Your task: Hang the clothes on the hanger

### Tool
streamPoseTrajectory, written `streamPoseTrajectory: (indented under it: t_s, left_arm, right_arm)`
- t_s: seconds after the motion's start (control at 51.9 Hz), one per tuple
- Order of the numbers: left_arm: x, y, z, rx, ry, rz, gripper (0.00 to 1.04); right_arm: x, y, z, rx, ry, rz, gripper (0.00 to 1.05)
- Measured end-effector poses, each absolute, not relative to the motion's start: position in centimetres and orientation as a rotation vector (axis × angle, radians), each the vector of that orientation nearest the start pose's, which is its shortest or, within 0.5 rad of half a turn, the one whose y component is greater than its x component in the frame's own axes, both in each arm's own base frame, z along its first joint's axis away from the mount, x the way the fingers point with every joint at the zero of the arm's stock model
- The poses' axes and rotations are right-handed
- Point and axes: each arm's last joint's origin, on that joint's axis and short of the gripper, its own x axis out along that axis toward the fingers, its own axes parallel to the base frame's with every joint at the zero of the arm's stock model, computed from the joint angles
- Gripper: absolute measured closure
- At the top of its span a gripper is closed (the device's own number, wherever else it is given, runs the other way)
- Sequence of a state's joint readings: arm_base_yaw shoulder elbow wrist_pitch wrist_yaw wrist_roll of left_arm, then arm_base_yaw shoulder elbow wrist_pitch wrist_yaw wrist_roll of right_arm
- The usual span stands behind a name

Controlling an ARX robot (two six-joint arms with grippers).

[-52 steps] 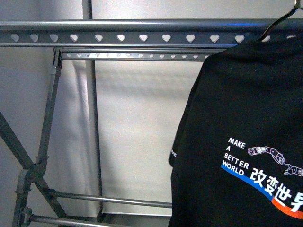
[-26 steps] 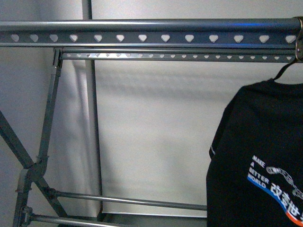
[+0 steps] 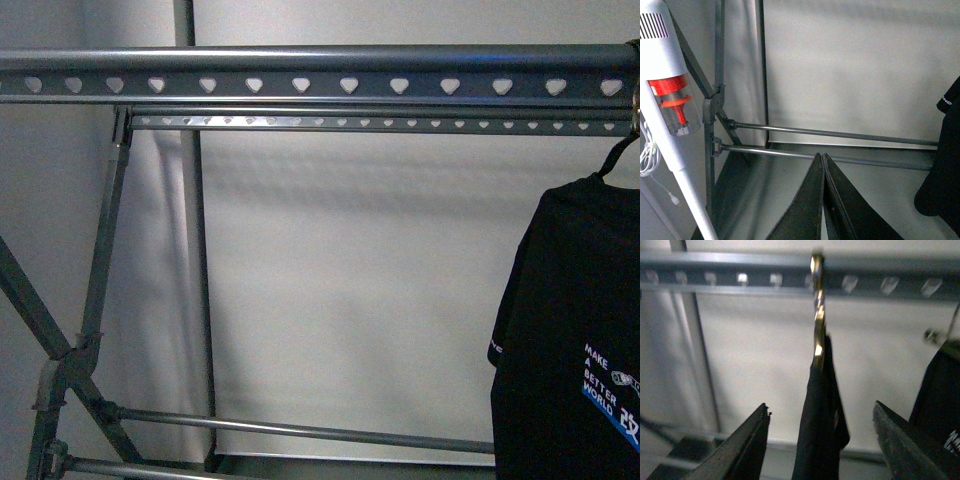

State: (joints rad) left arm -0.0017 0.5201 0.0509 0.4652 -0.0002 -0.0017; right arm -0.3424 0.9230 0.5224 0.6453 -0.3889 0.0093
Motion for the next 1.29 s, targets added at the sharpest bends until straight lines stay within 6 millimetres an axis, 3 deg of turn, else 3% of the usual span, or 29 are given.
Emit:
streamPoseTrajectory:
  t_s: [0.058, 0.154, 0.212, 0.27, 0.386, 0.559, 0.906, 1.234, 1.292]
  left_arm:
    - [13.0, 0.0, 17.6, -0.002, 0.001, -0.001, 1.01]
    - [12.7, 0.0, 17.1, -0.001, -0.009, -0.001, 1.01]
    - [12.6, 0.0, 17.2, -0.001, -0.015, 0.000, 1.01]
    - [12.3, 0.0, 17.2, -0.001, -0.018, -0.001, 1.01]
    - [11.9, 0.0, 17.3, -0.001, -0.021, -0.001, 1.01]
    - [11.3, 0.0, 17.3, -0.001, -0.023, -0.001, 1.01]
    - [9.8, 0.0, 16.9, -0.001, -0.011, -0.001, 1.01]
    - [9.7, 0.0, 17.0, -0.001, -0.015, -0.001, 1.01]
    - [9.7, 0.0, 17.0, -0.001, -0.016, 0.000, 1.01]
  right_arm:
    - [15.9, -5.0, 30.5, -0.089, -0.336, 0.033, 0.20]
    - [12.4, -4.0, 30.3, -0.083, -0.390, 0.009, 0.08]
    - [10.8, -2.9, 30.3, -0.048, -0.293, -0.038, 0.17]
    - [9.5, -1.2, 27.9, 0.008, -0.137, -0.060, 0.31]
    - [10.0, -0.1, 23.1, 0.005, 0.020, -0.002, 0.59]
    - [9.7, 0.0, 21.0, 0.003, -0.003, 0.000, 1.03]
    - [9.8, 0.0, 18.4, 0.001, 0.007, 0.000, 1.02]
    - [9.8, 0.0, 17.6, 0.001, 0.003, 0.000, 1.02]
    - [9.7, 0.0, 16.6, 0.001, 0.000, 0.000, 1.02]
